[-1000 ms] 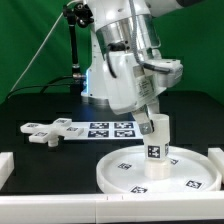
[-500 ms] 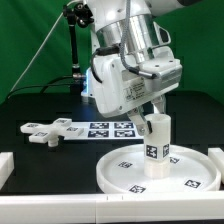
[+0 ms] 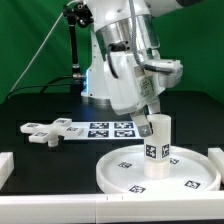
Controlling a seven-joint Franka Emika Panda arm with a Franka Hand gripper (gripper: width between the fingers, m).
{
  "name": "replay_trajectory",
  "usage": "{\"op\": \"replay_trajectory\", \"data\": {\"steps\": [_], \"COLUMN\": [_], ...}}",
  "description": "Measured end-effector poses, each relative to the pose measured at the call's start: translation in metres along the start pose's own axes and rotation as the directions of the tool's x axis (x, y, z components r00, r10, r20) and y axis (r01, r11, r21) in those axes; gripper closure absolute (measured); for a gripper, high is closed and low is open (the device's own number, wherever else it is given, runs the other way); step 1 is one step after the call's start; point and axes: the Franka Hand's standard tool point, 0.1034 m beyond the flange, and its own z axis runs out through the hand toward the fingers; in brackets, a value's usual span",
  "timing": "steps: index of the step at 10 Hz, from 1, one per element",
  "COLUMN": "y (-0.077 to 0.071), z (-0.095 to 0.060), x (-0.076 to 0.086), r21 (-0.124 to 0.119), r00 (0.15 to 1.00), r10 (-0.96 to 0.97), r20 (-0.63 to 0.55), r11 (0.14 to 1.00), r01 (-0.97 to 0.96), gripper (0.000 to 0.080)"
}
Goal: Assemble round table
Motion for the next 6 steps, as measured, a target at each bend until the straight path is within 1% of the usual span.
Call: {"op": "replay_trajectory", "data": {"steps": [3,4,5,6], "y": [0.0002,0.0003,-0.0013,-0.002], "z": [0.0002,0.0004,0.0,0.0002], "x": [0.0001,-0.0017,-0.0061,-0.0079], "r21": [-0.001,-0.008,-0.025,-0.034], "r00": [0.979,0.955,0.902,0.844], "r10": [-0.203,-0.298,-0.431,-0.536], "r20": [0.0,-0.001,-0.006,-0.01], "r11": [0.979,0.955,0.902,0.844], "r01": [0.203,0.298,0.43,0.536], "gripper": [0.015,0.015,0.015,0.015]}}
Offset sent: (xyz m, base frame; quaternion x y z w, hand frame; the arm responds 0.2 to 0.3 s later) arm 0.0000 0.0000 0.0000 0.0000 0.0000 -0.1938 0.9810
